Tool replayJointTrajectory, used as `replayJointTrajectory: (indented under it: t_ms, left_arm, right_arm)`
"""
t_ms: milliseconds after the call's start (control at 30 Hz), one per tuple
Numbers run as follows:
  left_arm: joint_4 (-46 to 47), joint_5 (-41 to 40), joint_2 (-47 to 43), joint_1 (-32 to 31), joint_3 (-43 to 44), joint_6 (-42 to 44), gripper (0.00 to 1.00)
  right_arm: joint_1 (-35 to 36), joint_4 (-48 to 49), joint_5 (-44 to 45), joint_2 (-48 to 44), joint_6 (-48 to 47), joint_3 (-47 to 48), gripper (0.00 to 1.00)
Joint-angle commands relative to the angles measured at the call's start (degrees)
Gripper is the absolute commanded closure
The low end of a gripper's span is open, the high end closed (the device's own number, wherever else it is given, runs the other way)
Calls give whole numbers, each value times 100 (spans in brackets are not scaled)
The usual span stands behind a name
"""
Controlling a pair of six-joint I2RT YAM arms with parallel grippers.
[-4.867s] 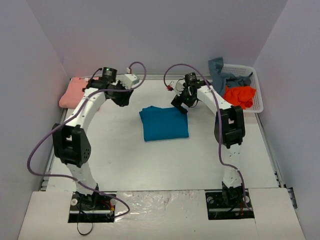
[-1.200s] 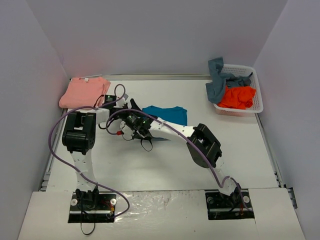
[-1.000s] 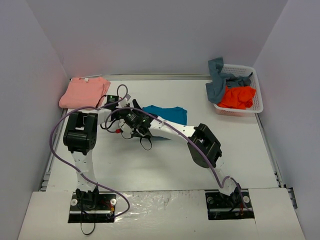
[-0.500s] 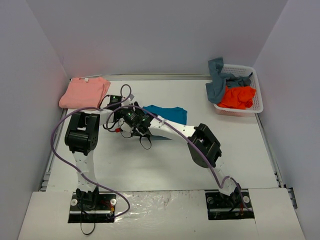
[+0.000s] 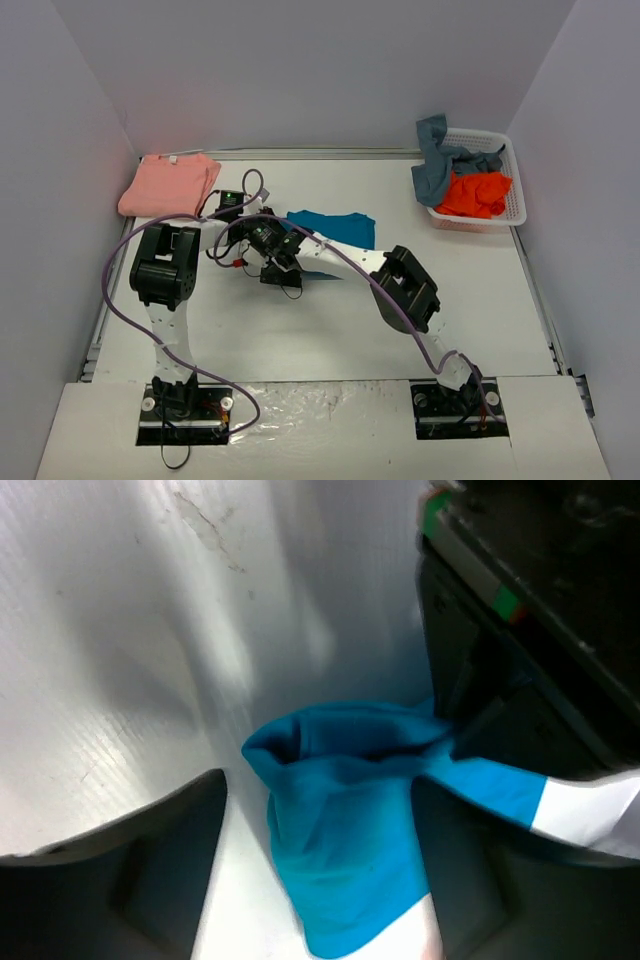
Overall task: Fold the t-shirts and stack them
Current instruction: Put the neatly folded tshirt into the corner of the board with the left arm
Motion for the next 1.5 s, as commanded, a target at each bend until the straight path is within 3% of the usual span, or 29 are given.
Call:
replayJointTrajectory:
  t_ms: [0, 33, 233, 300, 400, 533, 733, 1000, 1467]
  left_arm:
    - [201, 250, -284, -75, 97, 10, 98]
    - [96, 267, -267, -67, 149, 114, 97]
    - [-703, 145, -109, 39, 439, 852, 98]
    - [-1108, 57, 23, 152, 659, 1046, 98]
    - [-1783, -31, 163, 285, 1070, 1476, 98]
    - [-2653, -443, 199, 478, 1476, 2100, 98]
    - [-4312, -1330, 357, 522, 2590, 3215, 98]
    - [-5976, -3579, 788, 540, 4279, 4158, 98]
    - [-7121, -5691, 1711, 654, 7013, 4958, 98]
  right_arm:
    - [-64, -241, -55, -363, -9, -324, 26]
    - [-55, -276, -247, -686, -149, -492, 0]
    - [-239, -653, -1180, -2863, -888, -2379, 0]
    - [-754, -864, -1610, -3515, -1055, -2733, 0]
    - [-1494, -1198, -2216, -3975, -1248, -2814, 0]
    - [-2049, -1339, -1885, -4397, -1214, -3120, 0]
    - [-2762, -1226, -2743, -4118, -1030, -3455, 0]
    - [-2929, -891, -3581, -3328, -845, -3701, 0]
    - [-2920, -654, -3493, -2852, -669, -3948, 0]
